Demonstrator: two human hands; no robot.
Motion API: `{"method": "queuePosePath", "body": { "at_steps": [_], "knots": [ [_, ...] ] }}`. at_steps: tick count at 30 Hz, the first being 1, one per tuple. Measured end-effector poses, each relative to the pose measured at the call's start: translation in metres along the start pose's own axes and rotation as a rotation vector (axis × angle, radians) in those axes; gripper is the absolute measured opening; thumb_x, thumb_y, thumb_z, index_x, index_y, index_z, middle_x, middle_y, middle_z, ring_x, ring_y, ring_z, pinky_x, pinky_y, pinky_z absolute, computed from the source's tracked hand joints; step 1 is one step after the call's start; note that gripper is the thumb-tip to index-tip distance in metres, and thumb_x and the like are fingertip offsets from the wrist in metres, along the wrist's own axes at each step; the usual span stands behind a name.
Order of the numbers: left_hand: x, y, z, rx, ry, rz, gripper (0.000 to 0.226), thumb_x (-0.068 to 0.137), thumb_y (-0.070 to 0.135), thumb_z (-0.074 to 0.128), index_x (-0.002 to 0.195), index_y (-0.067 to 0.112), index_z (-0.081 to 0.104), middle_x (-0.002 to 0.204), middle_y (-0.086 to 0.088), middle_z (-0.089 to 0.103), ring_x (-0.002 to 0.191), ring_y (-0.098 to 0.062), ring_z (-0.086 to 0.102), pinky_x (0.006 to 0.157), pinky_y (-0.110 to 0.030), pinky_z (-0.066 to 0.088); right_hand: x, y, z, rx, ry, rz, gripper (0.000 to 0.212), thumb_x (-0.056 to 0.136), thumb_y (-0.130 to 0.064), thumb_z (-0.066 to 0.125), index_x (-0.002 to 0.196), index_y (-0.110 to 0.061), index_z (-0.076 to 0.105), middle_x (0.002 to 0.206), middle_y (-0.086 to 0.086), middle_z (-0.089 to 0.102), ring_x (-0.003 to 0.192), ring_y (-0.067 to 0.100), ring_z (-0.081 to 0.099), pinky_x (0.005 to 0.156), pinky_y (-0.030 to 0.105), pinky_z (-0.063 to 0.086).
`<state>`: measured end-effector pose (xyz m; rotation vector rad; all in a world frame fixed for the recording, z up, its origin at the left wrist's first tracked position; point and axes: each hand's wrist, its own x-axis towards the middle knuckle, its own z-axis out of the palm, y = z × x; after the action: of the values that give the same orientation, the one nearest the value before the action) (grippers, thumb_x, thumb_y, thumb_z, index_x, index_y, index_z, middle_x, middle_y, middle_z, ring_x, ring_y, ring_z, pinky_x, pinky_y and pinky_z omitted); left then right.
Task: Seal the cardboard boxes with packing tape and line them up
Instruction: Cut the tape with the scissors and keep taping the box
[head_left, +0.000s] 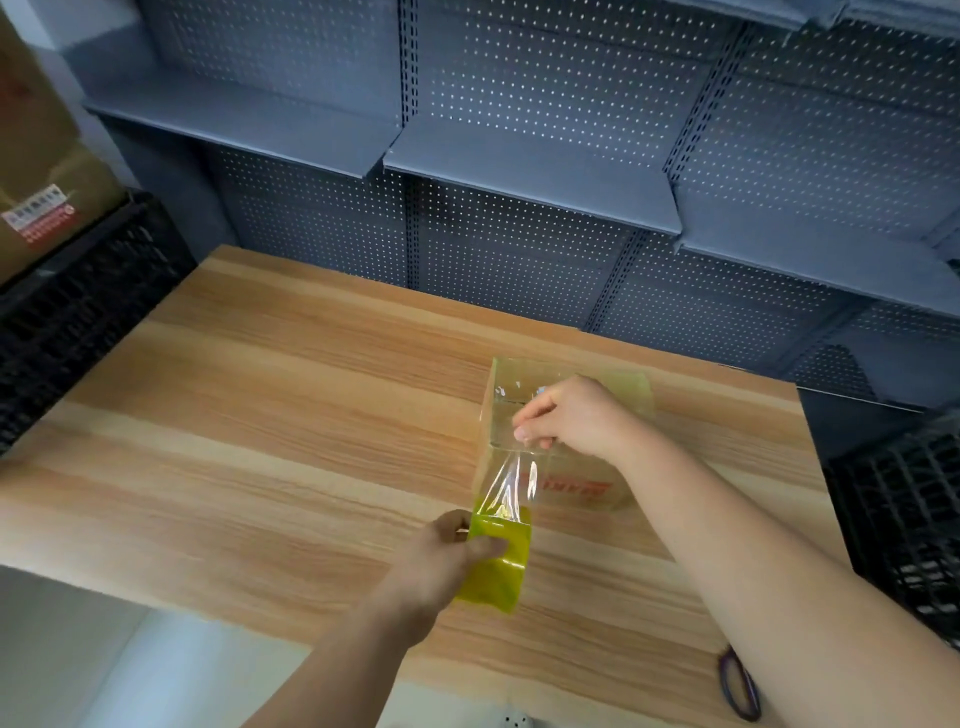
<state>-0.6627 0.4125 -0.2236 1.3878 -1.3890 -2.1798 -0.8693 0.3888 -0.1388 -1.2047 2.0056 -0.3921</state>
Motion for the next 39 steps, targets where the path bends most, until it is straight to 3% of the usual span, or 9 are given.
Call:
{"method": "queuePosePath", "body": {
  "at_steps": [5, 9, 15, 21, 26, 34, 39],
  "knots": [
    [0.011, 0.002, 0.008, -0.063, 0.019, 0.01, 0.048, 0.062, 0.031, 0.073, 0.105, 0.011, 0.068, 0.1, -0.012, 0.073, 0.092, -0.029, 0.07, 0.083, -0.043, 0.055, 0.021, 0.011, -0.001, 0.038, -0.02, -0.049, 0.006, 0.087, -0.027, 0.073, 0.083, -0.03, 0.075, 0.075, -0.01, 0.073, 0.062, 0.001, 0.06, 0.067, 0.025, 0.049],
    [0.017, 0.002, 0.011, -0.092, 0.013, 0.007, 0.048, 0.063, 0.028, 0.072, 0.106, 0.009, 0.067, 0.101, -0.014, 0.073, 0.091, -0.03, 0.07, 0.078, -0.039, 0.056, 0.029, 0.014, -0.001, 0.072, -0.048, -0.045, 0.007, 0.088, -0.023, 0.072, 0.081, -0.024, 0.073, 0.081, -0.003, 0.074, 0.067, 0.008, 0.059, 0.069, 0.032, 0.051],
    [0.021, -0.005, 0.012, -0.132, 0.026, -0.023, 0.049, 0.062, 0.027, 0.075, 0.106, 0.007, 0.067, 0.101, -0.015, 0.073, 0.098, -0.036, 0.068, 0.09, -0.05, 0.052, 0.034, 0.016, 0.002, 0.129, -0.007, -0.01, 0.004, 0.079, -0.021, 0.08, 0.081, -0.019, 0.077, 0.078, -0.001, 0.075, 0.06, 0.003, 0.059, 0.064, 0.027, 0.051],
    [0.024, -0.003, 0.01, -0.149, 0.004, -0.026, 0.045, 0.069, 0.023, 0.076, 0.109, 0.007, 0.065, 0.102, -0.014, 0.073, 0.094, -0.031, 0.07, 0.082, -0.041, 0.054, 0.039, 0.017, 0.005, 0.119, 0.037, -0.016, 0.006, 0.079, -0.023, 0.08, 0.082, -0.02, 0.076, 0.077, -0.001, 0.074, 0.061, 0.005, 0.059, 0.062, 0.026, 0.051],
    [0.026, -0.002, 0.01, -0.127, 0.007, -0.033, 0.047, 0.064, 0.03, 0.074, 0.108, 0.013, 0.067, 0.103, -0.009, 0.074, 0.099, -0.03, 0.069, 0.096, -0.049, 0.051, 0.041, 0.017, 0.005, 0.102, 0.042, -0.027, 0.005, 0.08, -0.024, 0.08, 0.082, -0.021, 0.076, 0.075, -0.003, 0.073, 0.061, 0.006, 0.06, 0.06, 0.025, 0.05],
    [0.03, -0.006, 0.009, -0.127, 0.006, -0.048, 0.042, 0.069, 0.028, 0.076, 0.108, 0.015, 0.067, 0.104, -0.008, 0.074, 0.1, -0.029, 0.069, 0.099, -0.05, 0.049, 0.043, 0.016, 0.008, 0.083, 0.059, -0.005, 0.007, 0.08, -0.026, 0.08, 0.081, -0.022, 0.075, 0.077, 0.002, 0.072, 0.064, 0.01, 0.059, 0.054, 0.022, 0.047],
    [0.034, -0.006, 0.008, -0.105, 0.004, -0.057, 0.046, 0.065, 0.032, 0.075, 0.108, 0.017, 0.067, 0.104, -0.008, 0.074, 0.099, -0.029, 0.069, 0.098, -0.05, 0.05, 0.043, 0.017, 0.015, 0.048, 0.092, -0.03, 0.007, 0.081, -0.023, 0.08, 0.083, -0.018, 0.075, 0.074, -0.01, 0.065, 0.066, 0.005, 0.057, 0.057, 0.021, 0.042]
  ]
}}
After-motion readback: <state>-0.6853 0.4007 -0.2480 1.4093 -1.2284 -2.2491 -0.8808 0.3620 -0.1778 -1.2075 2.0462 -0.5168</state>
